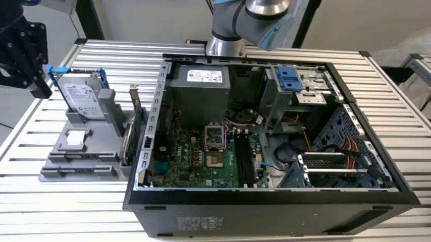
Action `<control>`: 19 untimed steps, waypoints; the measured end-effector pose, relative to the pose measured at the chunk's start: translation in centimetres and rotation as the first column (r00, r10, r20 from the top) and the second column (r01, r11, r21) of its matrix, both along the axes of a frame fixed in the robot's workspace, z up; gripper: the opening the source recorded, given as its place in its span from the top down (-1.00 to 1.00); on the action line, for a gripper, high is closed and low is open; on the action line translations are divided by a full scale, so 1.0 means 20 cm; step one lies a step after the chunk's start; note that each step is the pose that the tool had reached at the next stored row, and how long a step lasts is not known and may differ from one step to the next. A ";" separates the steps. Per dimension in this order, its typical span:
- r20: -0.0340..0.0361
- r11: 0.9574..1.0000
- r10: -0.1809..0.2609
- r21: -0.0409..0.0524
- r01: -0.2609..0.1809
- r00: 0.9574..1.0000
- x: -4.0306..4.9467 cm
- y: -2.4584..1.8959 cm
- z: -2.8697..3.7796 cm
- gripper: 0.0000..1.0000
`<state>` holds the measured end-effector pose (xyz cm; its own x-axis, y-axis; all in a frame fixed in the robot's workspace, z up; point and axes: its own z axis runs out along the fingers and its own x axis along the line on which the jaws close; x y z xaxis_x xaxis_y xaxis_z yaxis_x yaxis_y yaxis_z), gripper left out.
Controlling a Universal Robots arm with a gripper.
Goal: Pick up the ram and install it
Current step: 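Pick up the ram and move it above insertion slot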
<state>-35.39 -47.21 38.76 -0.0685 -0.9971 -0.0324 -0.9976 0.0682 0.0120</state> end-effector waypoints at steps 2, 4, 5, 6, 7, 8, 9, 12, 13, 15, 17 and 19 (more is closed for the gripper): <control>0.002 1.000 0.027 0.000 -0.027 1.000 0.000 0.000 0.000 1.00; 0.003 0.999 0.053 0.000 -0.053 0.999 0.000 0.000 0.000 1.00; 0.003 0.998 0.065 0.000 -0.065 0.998 0.000 0.000 0.000 1.00; 0.003 0.997 0.078 0.000 -0.078 0.997 0.000 0.000 0.000 1.00; 0.004 0.996 0.091 0.000 -0.091 0.996 0.000 0.000 0.000 1.00; 0.004 0.994 0.106 0.000 -0.106 0.994 0.000 0.000 -0.001 1.00; 0.004 0.993 0.119 0.000 -0.119 0.993 0.000 0.000 -0.001 1.00; 0.004 0.987 0.160 0.000 -0.160 0.987 0.000 0.000 -0.001 1.00; 0.004 0.985 0.172 0.000 -0.172 0.985 0.000 0.000 -0.001 1.00; 0.004 0.981 0.196 0.000 -0.196 0.981 0.000 0.000 -0.001 1.00; 0.004 0.976 0.217 0.000 -0.217 0.976 0.000 0.000 -0.001 1.00; 0.004 0.973 0.230 0.000 -0.230 0.973 0.000 0.000 -0.001 1.00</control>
<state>-35.39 -47.22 38.74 0.1628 -0.9861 -0.0324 -0.9866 -0.1631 0.0076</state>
